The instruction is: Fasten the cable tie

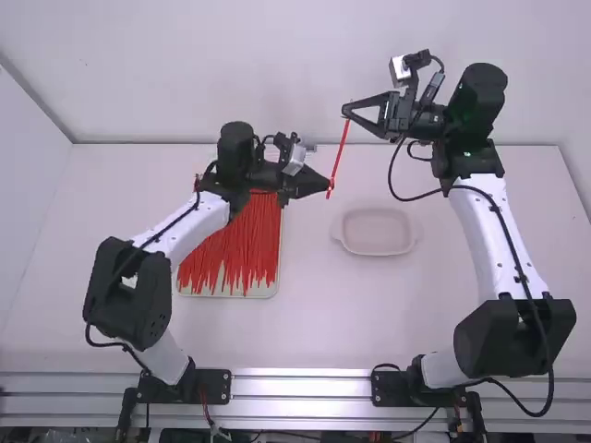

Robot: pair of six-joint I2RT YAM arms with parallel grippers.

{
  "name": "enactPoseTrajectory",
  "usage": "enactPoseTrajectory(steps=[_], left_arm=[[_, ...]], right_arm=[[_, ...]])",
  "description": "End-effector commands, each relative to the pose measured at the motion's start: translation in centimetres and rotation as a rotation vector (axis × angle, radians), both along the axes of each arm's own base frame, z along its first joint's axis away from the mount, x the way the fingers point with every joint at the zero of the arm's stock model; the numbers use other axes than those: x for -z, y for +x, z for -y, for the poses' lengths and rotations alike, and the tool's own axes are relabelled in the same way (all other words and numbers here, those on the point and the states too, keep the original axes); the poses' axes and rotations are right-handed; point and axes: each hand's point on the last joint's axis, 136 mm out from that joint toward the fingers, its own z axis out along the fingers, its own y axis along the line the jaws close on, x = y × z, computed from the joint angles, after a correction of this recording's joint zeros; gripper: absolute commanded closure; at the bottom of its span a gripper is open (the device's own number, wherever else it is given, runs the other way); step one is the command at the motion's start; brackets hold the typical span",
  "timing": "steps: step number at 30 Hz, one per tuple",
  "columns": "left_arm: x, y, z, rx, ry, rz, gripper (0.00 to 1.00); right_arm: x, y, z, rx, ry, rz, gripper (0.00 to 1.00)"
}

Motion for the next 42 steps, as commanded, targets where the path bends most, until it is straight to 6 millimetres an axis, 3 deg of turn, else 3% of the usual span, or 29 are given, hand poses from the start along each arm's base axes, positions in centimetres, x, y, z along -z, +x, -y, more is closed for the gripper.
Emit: enactPoseTrajectory(steps=[1, 2, 4, 8, 16, 23, 28, 30, 34, 40, 42], left_arm=[[0.9, -0.1, 0.0, 0.006, 0.005, -0.158, 0.98], [0.7, -0.1, 0.0, 0.005, 0.001, -0.158, 0.98], [-0.9, 0.0, -0.1, 0.004, -0.031, -0.14, 0.98], [-3.5, -0.2, -0.3, 0.01, -0.078, -0.116, 0.98], [-6.9, 0.1, -1.8, 0.0, -0.123, -0.117, 0.98], [-8.3, -0.5, -2.0, 0.004, -0.157, -0.046, 0.98], [-9.1, -0.7, -2.1, 0.011, -0.165, -0.029, 0.98], [-9.3, -0.6, -2.1, 0.01, -0.162, -0.037, 0.98], [-9.3, 0.2, -2.1, -0.01, -0.157, -0.027, 0.98], [-9.2, 0.8, -1.9, -0.035, -0.161, -0.059, 0.97], [-9.1, 1.4, -2.1, -0.06, -0.165, -0.086, 0.71]], right_arm=[[-1.6, -0.4, 0.5, 0.017, 0.004, 0.054, 1.0], [-1.6, -0.5, 0.5, 0.013, 0.002, 0.058, 0.97], [-1.4, -1.1, 0.3, -0.025, -0.007, 0.087, 0.76], [-0.3, -2.2, -0.3, -0.089, -0.028, 0.1, 0.54], [2.1, -2.3, -1.7, -0.084, -0.065, 0.056, 0.49], [2.2, -3.3, -3.2, -0.128, -0.065, 0.054, 0.48], [2.2, -3.6, -3.7, -0.141, -0.065, 0.059, 0.49], [2.2, -3.5, -3.7, -0.141, -0.065, 0.059, 0.54], [2.2, -3.6, -3.8, -0.145, -0.065, 0.06, 1.0], [2.2, -3.6, -3.8, -0.141, -0.071, 0.106, 1.0], [2.2, -3.4, -3.6, -0.134, -0.073, 0.122, 1.0]])
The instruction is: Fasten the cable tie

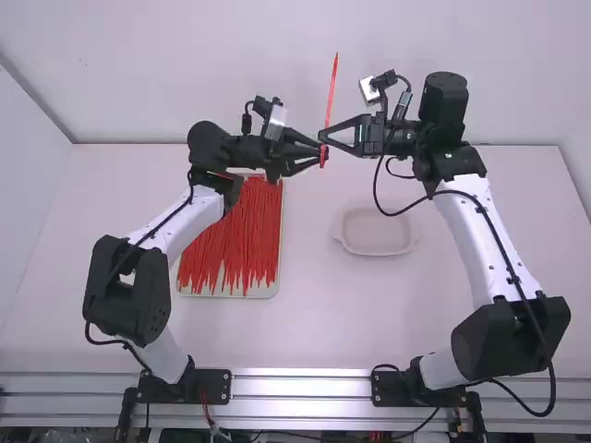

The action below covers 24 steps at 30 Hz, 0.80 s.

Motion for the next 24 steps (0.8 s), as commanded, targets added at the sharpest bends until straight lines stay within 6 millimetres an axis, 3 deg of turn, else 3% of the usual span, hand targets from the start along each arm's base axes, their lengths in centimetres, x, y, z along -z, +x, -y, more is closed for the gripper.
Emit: enactPoseTrajectory(steps=[1, 2, 9, 13, 15, 16, 18, 19, 21, 24], left_arm=[[-0.7, 1.2, -0.4, -0.054, -0.021, -0.009, 0.59], [-0.5, 1.8, -0.5, -0.074, -0.022, -0.041, 0.01], [1.7, 4.2, -2.1, -0.146, 0.02, -0.209, 0.01], [4.1, 5.4, -3.2, -0.184, 0.072, -0.299, 0.01], [5.8, 5.9, -3.9, -0.203, 0.103, -0.399, 0.01], [5.9, 5.9, -4.0, -0.204, 0.105, -0.407, 0.01], [7.4, 6.2, -4.8, -0.222, 0.128, -0.518, 0.01], [7.8, 6.3, -5.1, -0.228, 0.134, -0.552, 0.01], [9.4, 6.2, -6.3, -0.238, 0.165, -0.615, 0.01], [11.4, 6.1, -7.7, -0.27, 0.2, -0.699, 0.01]], right_arm=[[-1.4, -0.6, 0.4, -0.01, 0.009, 0.069, 1.0], [-1.4, -0.5, 0.6, -0.006, 0.009, 0.068, 1.0], [-1.4, 0.9, 3.4, 0.063, 0.006, 0.085, 1.0], [-0.1, 1.9, 5.9, 0.129, -0.021, 0.09, 1.0], [2.1, 3.0, 7.7, 0.228, -0.089, 0.061, 1.0], [2.3, 3.1, 7.8, 0.235, -0.096, 0.059, 1.0], [5.3, 4.1, 9.5, 0.353, -0.22, 0.003, 1.0], [6.1, 4.3, 9.9, 0.378, -0.254, -0.009, 1.0], [9.5, 4.7, 11.4, 0.47, -0.423, -0.059, 1.0], [12.3, 4.5, 12.3, 0.529, -0.597, -0.084, 1.0]])
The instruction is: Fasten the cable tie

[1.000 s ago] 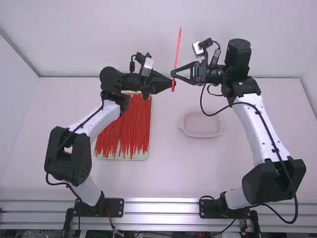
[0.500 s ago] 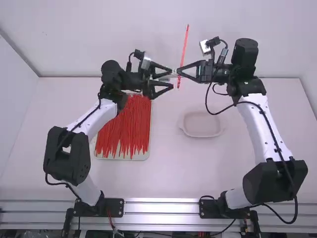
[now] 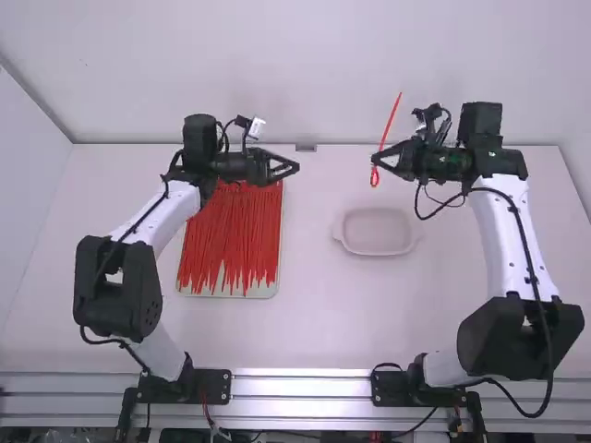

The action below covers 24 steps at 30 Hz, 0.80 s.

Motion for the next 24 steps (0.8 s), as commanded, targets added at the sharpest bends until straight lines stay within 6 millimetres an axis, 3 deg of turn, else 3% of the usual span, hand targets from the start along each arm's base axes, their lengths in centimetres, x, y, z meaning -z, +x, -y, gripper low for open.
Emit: enactPoseTrajectory(steps=[1, 6, 10, 15, 21, 24], left_arm=[[0.5, 0.2, -1.5, -0.011, 0.029, 0.029, 0.01], [4.4, -1.2, -3.2, -0.043, 0.118, -0.128, 0.01], [6.0, -2.2, -3.3, -0.045, 0.18, -0.175, 0.01], [5.9, -2.5, -3.6, -0.036, 0.189, -0.143, 0.01], [6.0, -1.3, -4.5, -0.091, 0.208, -0.136, 0.01], [5.1, -0.9, -4.3, -0.084, 0.175, -0.106, 0.01]], right_arm=[[2.4, 0.9, 1.9, 0.076, -0.3, 0.068, 1.0], [5.4, 1.3, 1.1, 0.095, -0.404, 0.055, 1.0], [8.8, 1.7, 1.9, 0.168, -0.451, 0.008, 1.0], [12.9, 2.0, 2.2, 0.219, -0.431, -0.006, 1.0], [15.8, 1.9, 2.5, 0.267, -0.417, -0.01, 1.0], [17.7, 1.7, 3.0, 0.308, -0.444, -0.02, 1.0]])
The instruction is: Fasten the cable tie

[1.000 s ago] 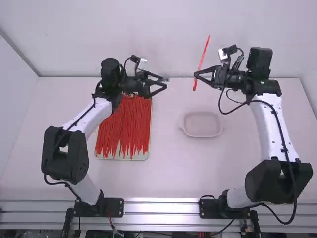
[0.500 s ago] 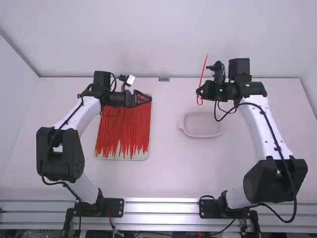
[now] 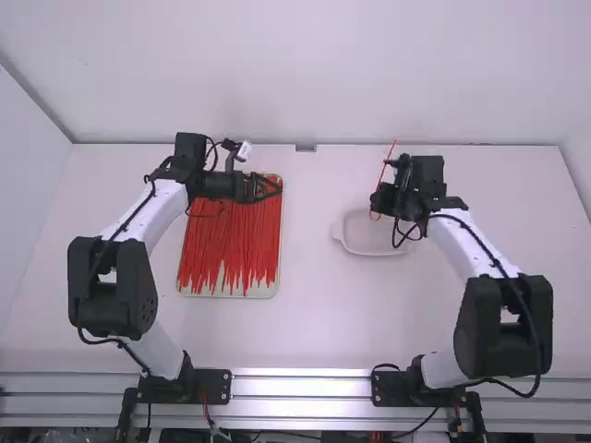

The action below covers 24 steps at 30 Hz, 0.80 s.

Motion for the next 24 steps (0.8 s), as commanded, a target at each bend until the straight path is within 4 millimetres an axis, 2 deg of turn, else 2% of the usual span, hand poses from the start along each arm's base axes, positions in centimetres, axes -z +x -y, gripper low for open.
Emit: enactPoseTrajectory(steps=[1, 4, 7, 12, 19, 24], left_arm=[[-1.4, 0.4, -0.2, -0.003, -0.028, 0.02, 0.01], [-1.5, 0.7, -0.2, -0.02, -0.03, 0.015, 0.01], [-1.6, 0.7, -0.2, -0.019, -0.031, 0.016, 0.01], [-1.6, 0.7, -0.2, -0.018, -0.032, 0.017, 0.01], [-1.6, 0.7, 0.0, -0.014, -0.032, 0.016, 0.01], [-1.6, 0.6, 0.0, -0.01, -0.035, 0.016, 0.01]], right_arm=[[0.9, -0.5, 0.5, 0.044, -0.018, -0.007, 1.0], [1.6, -0.7, 0.3, 0.04, -0.018, -0.004, 1.0], [2.7, -0.9, 1.5, 0.103, -0.061, -0.025, 1.0], [4.2, -1.6, 1.5, 0.112, -0.105, -0.027, 1.0], [4.9, -1.6, 1.8, 0.14, -0.107, -0.01, 1.0], [6.1, -2.2, 2.6, 0.164, -0.139, -0.015, 1.0]])
